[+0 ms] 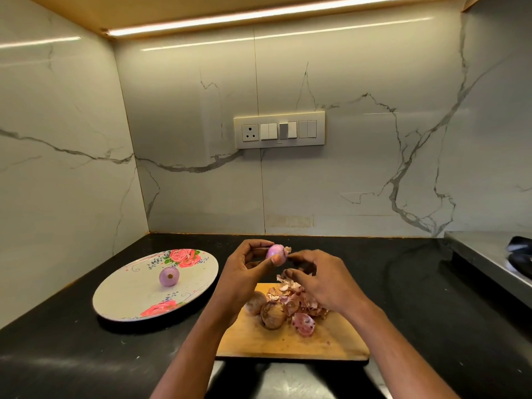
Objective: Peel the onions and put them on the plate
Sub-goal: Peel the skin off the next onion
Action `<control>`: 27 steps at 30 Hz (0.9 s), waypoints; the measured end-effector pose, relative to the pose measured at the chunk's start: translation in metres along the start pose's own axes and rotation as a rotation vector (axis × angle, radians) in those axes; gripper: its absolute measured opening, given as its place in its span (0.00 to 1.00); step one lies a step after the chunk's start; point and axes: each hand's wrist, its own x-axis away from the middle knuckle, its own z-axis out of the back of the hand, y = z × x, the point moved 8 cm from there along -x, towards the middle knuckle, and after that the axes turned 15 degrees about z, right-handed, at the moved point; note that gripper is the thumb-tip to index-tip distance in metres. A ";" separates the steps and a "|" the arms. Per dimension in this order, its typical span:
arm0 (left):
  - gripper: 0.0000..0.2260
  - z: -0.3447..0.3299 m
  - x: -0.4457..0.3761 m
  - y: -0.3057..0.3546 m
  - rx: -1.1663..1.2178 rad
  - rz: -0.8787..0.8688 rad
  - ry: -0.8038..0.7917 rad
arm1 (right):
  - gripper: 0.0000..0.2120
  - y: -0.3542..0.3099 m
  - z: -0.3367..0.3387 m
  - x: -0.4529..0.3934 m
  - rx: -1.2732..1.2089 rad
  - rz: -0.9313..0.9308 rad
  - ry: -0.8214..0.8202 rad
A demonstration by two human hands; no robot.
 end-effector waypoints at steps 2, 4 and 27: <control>0.21 0.001 -0.002 -0.002 0.004 0.011 0.009 | 0.19 -0.006 0.005 -0.002 -0.068 0.057 0.050; 0.22 0.001 -0.002 -0.003 0.001 0.017 0.011 | 0.19 -0.010 0.009 -0.002 -0.143 0.081 0.103; 0.11 -0.002 -0.001 -0.008 0.197 0.126 -0.056 | 0.11 0.003 0.014 -0.002 -0.180 0.047 0.172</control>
